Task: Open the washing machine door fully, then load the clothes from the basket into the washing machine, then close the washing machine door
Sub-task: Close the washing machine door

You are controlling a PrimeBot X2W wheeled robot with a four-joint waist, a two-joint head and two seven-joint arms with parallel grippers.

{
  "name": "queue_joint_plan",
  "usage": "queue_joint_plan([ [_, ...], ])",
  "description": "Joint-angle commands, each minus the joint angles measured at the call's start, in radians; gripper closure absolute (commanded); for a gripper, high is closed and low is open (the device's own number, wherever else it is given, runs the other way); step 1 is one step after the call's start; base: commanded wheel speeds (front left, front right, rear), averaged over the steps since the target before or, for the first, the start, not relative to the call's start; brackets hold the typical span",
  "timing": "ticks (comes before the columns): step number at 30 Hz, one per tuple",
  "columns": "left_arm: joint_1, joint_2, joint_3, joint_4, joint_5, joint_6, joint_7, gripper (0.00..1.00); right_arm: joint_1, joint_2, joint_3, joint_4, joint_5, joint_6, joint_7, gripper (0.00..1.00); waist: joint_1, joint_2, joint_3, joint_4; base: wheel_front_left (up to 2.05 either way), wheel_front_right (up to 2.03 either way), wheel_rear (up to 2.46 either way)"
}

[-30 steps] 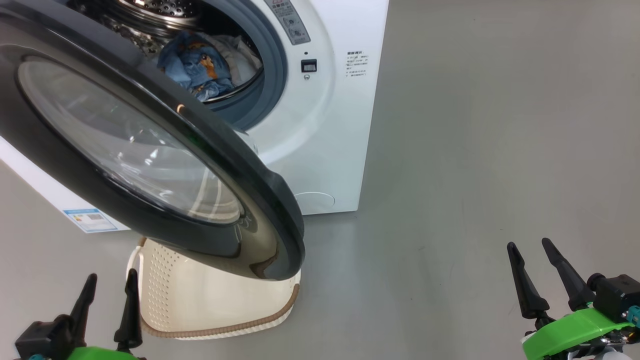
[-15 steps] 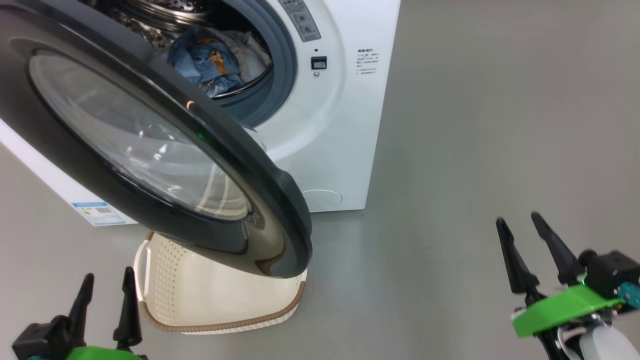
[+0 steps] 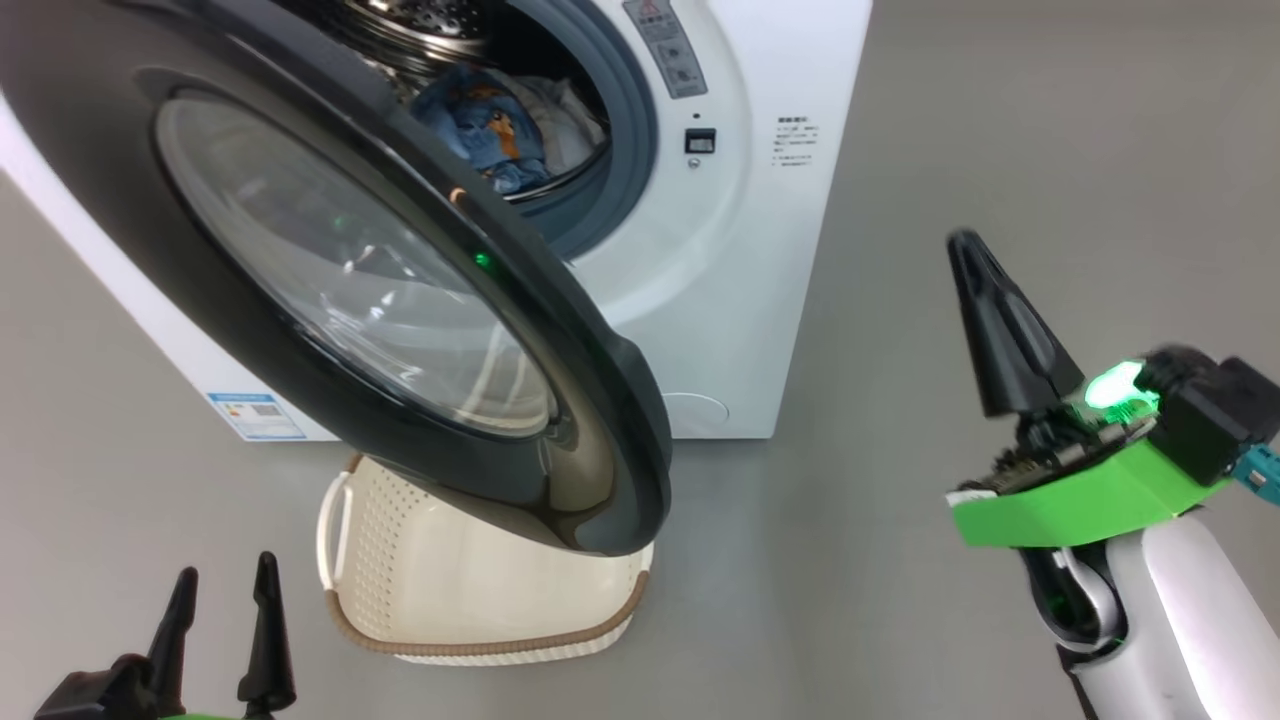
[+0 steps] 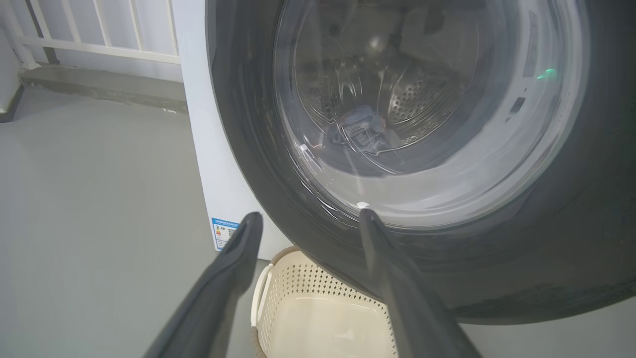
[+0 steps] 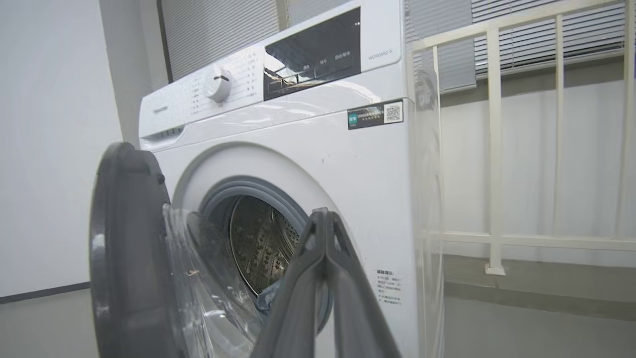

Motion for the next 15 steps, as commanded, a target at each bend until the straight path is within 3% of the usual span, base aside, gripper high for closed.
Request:
queue_joint_plan([
  [1, -0.008, 0.011, 0.038, -0.031, 0.013, -0.003, -0.006, 0.0, -0.037, 0.011, 0.038, -0.052, 0.015, 0.002, -0.01, 1.0, 0.0, 0.0, -0.012, 0.013, 0.0, 0.0, 0.0],
  [8, 0.009, 0.002, 0.043, -0.046, 0.026, -0.003, -0.006, 0.0, -0.074, 0.034, 0.165, -0.174, 0.045, 0.002, -0.01, 1.0, 0.0, 0.0, -0.028, 0.037, 0.0, 0.0, 0.0],
  [15, 0.022, -0.002, 0.042, -0.048, 0.029, -0.003, -0.006, 0.0, -0.076, 0.035, 0.333, -0.19, 0.054, 0.002, -0.01, 1.0, 0.0, 0.0, -0.038, 0.051, 0.0, 0.0, 0.0],
])
